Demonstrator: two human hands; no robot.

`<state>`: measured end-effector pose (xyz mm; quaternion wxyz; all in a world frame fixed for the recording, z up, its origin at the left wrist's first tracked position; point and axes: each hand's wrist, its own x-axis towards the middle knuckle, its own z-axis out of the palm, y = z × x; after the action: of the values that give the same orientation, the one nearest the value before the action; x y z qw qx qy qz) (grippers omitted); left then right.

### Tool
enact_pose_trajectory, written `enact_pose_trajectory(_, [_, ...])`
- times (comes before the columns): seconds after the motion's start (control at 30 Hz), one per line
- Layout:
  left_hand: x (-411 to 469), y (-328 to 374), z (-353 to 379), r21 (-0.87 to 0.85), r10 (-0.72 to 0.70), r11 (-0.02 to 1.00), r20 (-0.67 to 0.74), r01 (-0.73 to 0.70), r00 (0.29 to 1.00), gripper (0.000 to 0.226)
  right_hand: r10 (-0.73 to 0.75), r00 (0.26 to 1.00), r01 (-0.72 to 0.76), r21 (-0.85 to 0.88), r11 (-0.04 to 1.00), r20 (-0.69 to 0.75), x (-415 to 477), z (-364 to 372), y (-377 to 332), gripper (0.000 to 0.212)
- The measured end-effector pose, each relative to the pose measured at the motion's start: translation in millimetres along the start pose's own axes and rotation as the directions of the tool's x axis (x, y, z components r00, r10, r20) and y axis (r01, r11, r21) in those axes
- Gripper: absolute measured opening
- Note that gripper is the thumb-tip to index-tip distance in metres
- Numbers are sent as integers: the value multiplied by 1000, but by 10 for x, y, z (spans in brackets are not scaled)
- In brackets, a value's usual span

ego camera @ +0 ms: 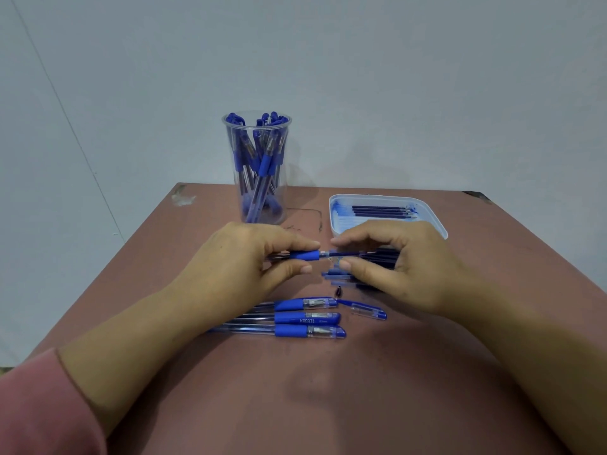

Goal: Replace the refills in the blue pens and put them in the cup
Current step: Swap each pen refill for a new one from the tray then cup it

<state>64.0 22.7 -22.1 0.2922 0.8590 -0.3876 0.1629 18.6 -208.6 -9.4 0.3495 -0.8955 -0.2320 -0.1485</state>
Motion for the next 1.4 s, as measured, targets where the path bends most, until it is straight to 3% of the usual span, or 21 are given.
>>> enact_pose_trajectory(0.2, [2, -13, 6, 9, -5, 1000, -25, 5, 1000, 40, 7, 998, -11, -69, 998, -55, -13, -55, 55, 18])
enact_pose_trajectory(0.4, [8, -3, 19, 1, -4, 1000, -5, 4, 1000, 34, -70, 998, 70, -75, 995, 0, 18, 10, 68, 25])
enact_pose_trajectory(0.67, [10, -111, -28, 25, -52, 998, -78, 54, 996, 37, 87, 992, -89, -24, 996, -87, -88, -260, 225, 24])
enact_pose_trajectory(0.83, [25, -122, -31, 42, -99, 994, -98, 103, 990, 40, 109, 992, -117, -134, 984, -64, -71, -269, 325, 25])
enact_pose_trajectory(1.1, [18, -86, -8, 14, -13, 1000, -72, 14, 997, 36, 98, 994, -76, -348, 935, 46, -52, -231, 518, 19])
enact_pose_trajectory(1.4, [25, -78, -20, 5, 3, 1000, -66, -2, 998, 37, 103, 994, -109, -303, 947, -35, 6, -273, 479, 17])
